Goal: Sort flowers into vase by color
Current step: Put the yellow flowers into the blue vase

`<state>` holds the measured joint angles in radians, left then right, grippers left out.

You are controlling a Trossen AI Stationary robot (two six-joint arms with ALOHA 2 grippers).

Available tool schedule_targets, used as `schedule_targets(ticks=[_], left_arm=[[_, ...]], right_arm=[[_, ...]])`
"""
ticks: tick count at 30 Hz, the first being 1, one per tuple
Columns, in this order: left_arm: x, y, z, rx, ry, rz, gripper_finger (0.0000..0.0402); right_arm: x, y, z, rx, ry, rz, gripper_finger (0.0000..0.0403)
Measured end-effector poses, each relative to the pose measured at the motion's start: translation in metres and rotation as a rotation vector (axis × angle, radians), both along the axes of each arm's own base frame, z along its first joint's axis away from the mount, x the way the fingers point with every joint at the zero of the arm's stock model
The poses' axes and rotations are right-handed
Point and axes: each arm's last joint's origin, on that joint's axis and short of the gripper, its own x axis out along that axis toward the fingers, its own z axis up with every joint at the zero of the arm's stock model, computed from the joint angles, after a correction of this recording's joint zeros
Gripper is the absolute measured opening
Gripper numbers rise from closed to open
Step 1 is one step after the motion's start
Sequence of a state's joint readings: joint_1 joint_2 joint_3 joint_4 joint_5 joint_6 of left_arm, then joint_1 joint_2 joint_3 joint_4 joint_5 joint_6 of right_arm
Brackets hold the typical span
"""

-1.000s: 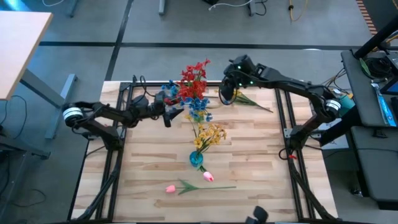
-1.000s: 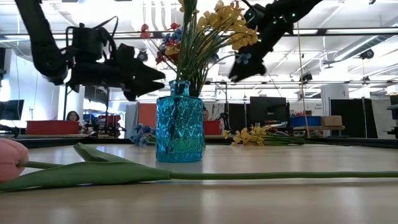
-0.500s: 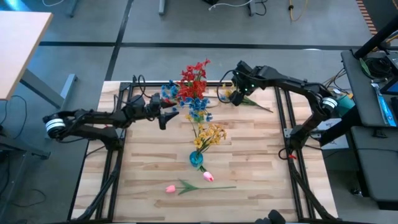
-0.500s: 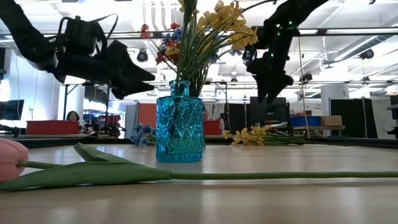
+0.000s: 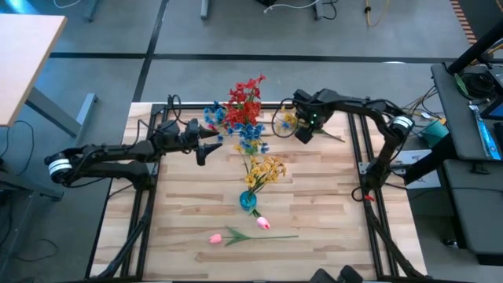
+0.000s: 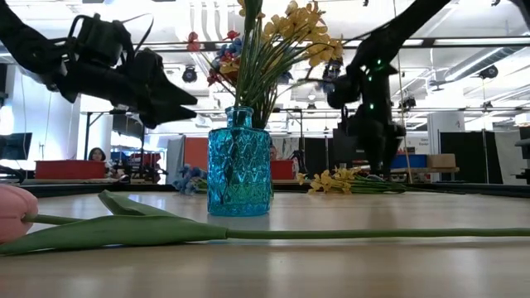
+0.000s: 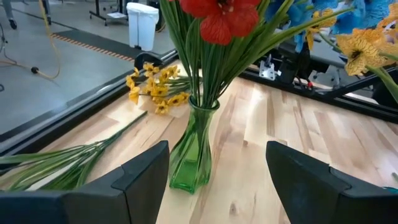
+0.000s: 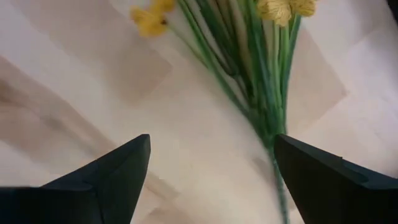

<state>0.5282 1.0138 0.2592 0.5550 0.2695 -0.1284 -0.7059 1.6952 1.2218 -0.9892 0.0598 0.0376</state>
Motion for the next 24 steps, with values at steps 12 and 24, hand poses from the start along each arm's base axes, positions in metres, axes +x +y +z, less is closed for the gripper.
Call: schedule_targets(ticks=[12,24], left_arm=[[-0.001,-0.001,-0.002,-0.024,0.024,0.002,0.0252],[-0.002,-0.001,-0.003,-0.026,0.037,0.001,0.0252]], right_arm=[[-0.011,-0.025,-0.027,-0.066,0.114,0.011,0.0327],[-0.036,-0.028,-0.048,-0.042,0.028,-0.01,0.0318]])
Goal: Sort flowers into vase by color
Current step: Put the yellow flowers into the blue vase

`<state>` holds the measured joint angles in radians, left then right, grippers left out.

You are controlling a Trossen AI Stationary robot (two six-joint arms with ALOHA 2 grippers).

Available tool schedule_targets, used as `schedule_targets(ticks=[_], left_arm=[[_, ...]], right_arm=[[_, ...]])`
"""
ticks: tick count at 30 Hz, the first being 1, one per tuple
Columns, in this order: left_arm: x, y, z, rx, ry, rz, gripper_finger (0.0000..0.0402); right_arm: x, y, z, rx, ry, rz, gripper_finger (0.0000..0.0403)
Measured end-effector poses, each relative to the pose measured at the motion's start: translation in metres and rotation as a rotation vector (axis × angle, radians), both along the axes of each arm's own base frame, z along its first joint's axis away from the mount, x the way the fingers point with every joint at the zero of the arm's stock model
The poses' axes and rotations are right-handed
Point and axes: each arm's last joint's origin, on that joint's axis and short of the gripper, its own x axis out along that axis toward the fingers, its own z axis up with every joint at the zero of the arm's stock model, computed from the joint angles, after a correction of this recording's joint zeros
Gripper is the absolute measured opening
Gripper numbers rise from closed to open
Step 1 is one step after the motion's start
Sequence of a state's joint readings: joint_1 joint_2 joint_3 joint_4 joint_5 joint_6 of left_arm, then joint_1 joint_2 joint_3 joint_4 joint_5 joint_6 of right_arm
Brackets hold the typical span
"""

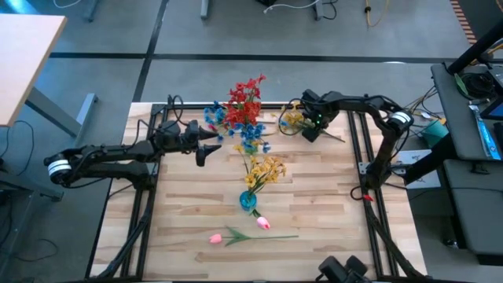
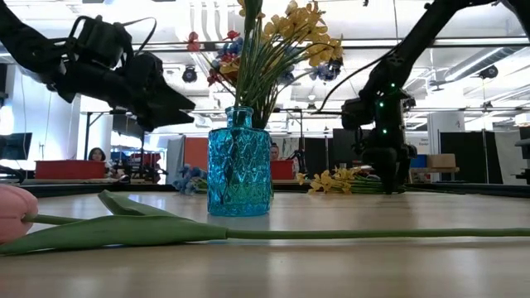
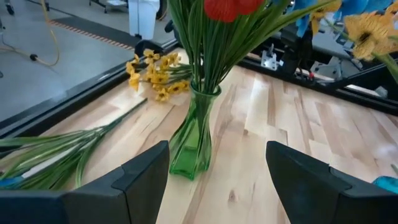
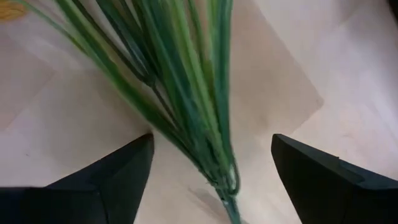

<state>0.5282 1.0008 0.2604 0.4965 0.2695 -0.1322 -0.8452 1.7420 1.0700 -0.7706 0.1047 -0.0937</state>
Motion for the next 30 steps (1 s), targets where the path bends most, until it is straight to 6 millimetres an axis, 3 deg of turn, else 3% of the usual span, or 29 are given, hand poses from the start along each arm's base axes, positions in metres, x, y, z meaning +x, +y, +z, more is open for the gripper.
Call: schedule_targets(ticks=[4,14,20,25,30], left_arm=[[0.001,0.0,0.003,0.012,-0.025,0.0,0.0252],[0.001,0.0,0.008,-0.003,-0.08,0.007,0.0252],[0.0,0.0,0.014,0.004,-0.126,0.008,0.0252],[-0.004,-0.003,0.022,0.019,-0.17,0.007,0.0252],[-0.009,-0.008,0.035,0.062,-0.247,-0.013,0.0252]], right_arm=[[-0.001,0.002,-0.005,0.021,-0.033,-0.006,0.0264],[0.0,0.003,-0.003,0.022,-0.077,-0.076,0.0032],[-0.003,0.003,0.013,-0.045,-0.123,-0.173,0.0023],[-0.01,0.012,0.054,-0.152,-0.241,-0.221,0.0019],[-0.023,0.028,0.107,-0.318,-0.431,-0.24,0.0019]])
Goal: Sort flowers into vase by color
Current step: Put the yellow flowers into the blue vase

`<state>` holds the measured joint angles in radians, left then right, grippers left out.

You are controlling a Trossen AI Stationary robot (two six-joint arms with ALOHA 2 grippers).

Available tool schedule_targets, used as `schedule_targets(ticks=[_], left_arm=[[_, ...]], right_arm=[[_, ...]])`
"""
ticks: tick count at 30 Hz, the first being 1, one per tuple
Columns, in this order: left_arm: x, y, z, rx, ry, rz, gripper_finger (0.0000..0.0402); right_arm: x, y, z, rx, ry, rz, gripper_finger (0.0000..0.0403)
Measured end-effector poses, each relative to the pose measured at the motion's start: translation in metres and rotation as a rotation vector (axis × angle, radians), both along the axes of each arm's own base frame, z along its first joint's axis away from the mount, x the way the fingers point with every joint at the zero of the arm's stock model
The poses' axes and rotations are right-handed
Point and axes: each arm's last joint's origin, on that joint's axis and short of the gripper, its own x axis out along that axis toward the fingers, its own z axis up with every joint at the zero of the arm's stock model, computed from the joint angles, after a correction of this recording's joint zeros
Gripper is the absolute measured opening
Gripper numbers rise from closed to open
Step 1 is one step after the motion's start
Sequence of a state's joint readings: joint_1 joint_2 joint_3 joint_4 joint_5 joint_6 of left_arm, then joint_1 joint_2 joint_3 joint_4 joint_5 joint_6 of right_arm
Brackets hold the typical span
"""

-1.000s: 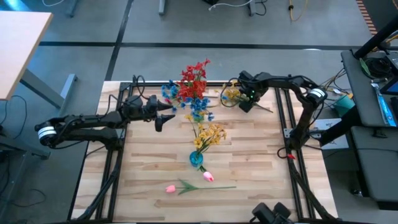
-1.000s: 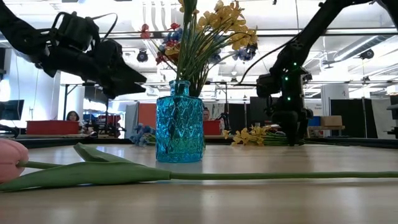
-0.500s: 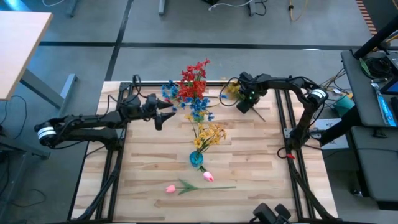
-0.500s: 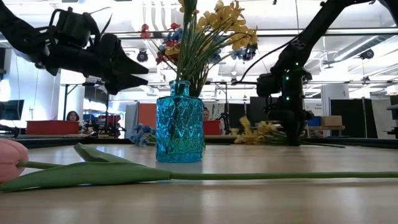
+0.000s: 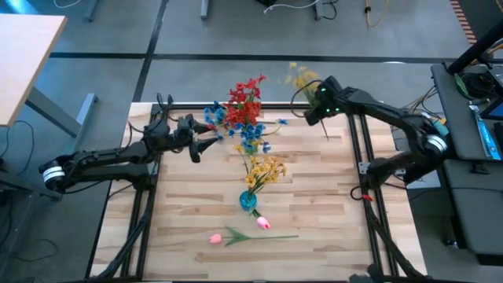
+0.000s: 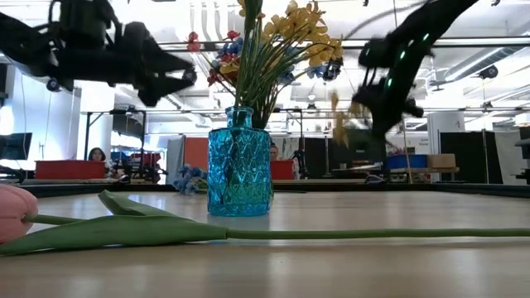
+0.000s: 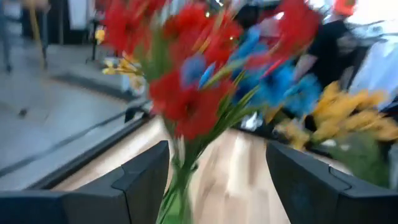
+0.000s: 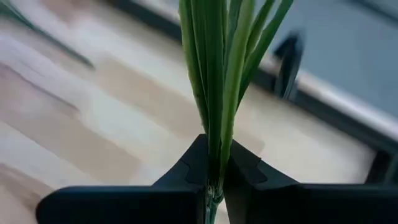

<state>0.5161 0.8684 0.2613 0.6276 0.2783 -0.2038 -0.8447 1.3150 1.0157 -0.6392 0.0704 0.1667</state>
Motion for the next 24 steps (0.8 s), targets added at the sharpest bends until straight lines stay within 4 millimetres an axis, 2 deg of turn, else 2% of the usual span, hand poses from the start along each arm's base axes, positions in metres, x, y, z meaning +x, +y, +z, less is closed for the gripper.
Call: schedule_targets(ticks=[6,10,19,24], left_arm=[[-0.005,-0.015,0.024,0.115,-0.183,-0.15,0.0252],[-0.008,-0.026,0.035,0.156,-0.265,-0.201,0.0252],[-0.009,-0.052,0.047,0.196,-0.395,-0.339,0.0252],[-0.007,-0.065,0.05,0.178,-0.432,-0.334,0.0252]], right_arm=[[-0.014,0.031,0.056,-0.256,-0.227,0.028,0.0018],[-0.014,0.056,0.081,-0.386,-0.36,0.117,0.0018],[0.002,0.113,0.106,-0.497,-0.548,0.372,0.0018],[0.01,0.146,0.117,-0.584,-0.599,0.462,0.0018]])
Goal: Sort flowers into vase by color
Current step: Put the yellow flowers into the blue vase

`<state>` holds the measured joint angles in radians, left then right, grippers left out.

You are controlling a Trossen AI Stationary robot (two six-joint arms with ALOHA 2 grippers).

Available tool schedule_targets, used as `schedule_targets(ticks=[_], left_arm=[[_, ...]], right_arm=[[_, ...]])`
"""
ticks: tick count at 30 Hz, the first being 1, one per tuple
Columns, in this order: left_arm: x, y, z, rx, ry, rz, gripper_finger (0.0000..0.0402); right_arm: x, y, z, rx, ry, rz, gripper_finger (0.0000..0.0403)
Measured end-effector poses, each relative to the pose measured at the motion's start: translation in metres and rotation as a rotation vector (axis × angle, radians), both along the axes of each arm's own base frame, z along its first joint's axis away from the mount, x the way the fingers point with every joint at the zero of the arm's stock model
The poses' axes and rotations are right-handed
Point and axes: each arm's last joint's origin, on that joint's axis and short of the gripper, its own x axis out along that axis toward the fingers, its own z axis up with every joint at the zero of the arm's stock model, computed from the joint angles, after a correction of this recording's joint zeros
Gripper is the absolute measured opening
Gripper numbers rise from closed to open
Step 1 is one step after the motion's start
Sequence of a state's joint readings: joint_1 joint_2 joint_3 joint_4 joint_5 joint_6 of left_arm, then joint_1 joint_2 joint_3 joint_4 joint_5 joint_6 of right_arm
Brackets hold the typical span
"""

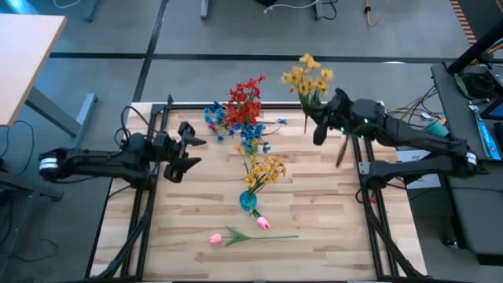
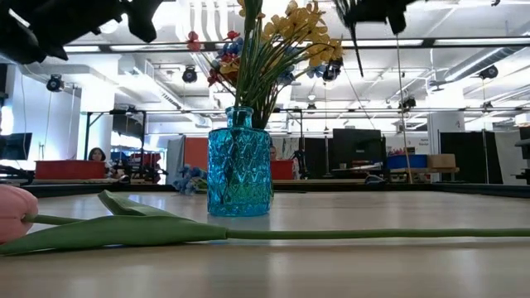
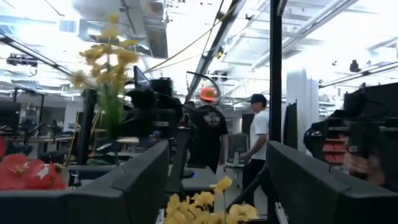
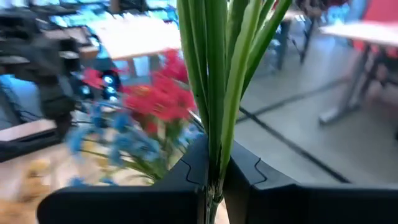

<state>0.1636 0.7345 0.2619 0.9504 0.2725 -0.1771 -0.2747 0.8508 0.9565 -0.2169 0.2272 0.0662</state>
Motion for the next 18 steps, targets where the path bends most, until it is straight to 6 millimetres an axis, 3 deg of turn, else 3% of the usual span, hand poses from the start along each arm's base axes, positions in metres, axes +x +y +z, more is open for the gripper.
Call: schedule_targets(ticks=[7,18], left_arm=[[0.011,-0.023,0.015,0.045,-0.017,-0.032,0.0252],[0.062,-0.059,0.057,0.157,0.12,-0.038,0.0252]], right_arm=[[0.007,0.05,0.01,-0.072,-0.063,0.222,0.0018],[0.015,0.12,0.033,-0.181,-0.204,0.516,0.0018]])
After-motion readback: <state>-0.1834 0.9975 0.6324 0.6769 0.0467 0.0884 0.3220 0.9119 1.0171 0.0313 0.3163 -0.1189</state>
